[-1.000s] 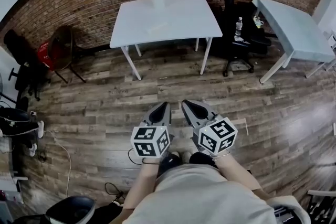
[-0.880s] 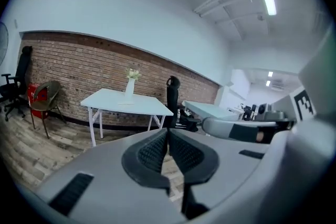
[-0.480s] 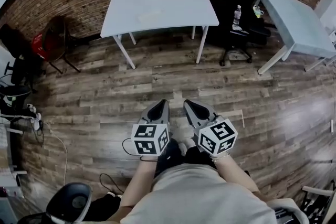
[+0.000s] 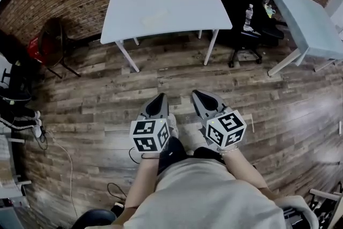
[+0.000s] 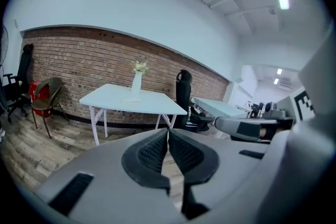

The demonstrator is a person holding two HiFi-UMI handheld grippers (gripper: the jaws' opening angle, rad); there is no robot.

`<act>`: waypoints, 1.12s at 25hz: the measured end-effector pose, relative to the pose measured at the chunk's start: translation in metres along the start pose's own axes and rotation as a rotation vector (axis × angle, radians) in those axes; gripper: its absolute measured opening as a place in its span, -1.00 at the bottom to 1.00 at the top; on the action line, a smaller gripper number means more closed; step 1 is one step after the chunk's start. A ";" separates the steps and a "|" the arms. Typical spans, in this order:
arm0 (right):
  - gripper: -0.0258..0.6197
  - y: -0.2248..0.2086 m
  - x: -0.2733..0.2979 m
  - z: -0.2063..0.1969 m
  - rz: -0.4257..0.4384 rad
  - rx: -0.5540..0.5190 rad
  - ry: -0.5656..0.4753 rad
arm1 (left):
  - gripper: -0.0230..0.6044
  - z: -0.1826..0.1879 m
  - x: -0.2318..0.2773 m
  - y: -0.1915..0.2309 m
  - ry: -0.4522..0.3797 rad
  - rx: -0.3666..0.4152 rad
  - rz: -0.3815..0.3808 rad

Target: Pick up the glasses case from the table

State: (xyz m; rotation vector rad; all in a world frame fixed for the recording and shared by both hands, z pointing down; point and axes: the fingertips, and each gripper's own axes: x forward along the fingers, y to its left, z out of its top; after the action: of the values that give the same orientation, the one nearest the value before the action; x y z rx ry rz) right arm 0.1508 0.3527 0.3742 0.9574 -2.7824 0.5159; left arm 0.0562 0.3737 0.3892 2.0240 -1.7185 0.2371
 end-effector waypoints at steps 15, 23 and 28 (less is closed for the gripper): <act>-0.92 -0.049 0.168 0.089 -0.101 0.007 -0.056 | -0.89 0.133 0.113 0.135 -0.044 0.033 -0.065; -0.92 -0.069 0.221 0.082 -0.067 0.033 0.012 | -0.89 0.115 0.160 0.153 0.070 0.014 -0.101; -0.92 -0.101 0.270 0.090 -0.027 0.002 0.045 | -0.89 0.128 0.199 0.174 0.122 0.082 -0.077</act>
State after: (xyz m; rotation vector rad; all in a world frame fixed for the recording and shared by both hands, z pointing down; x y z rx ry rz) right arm -0.0018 0.0920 0.3861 0.9703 -2.7261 0.5303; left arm -0.0932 0.1217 0.4035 2.0836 -1.5768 0.4033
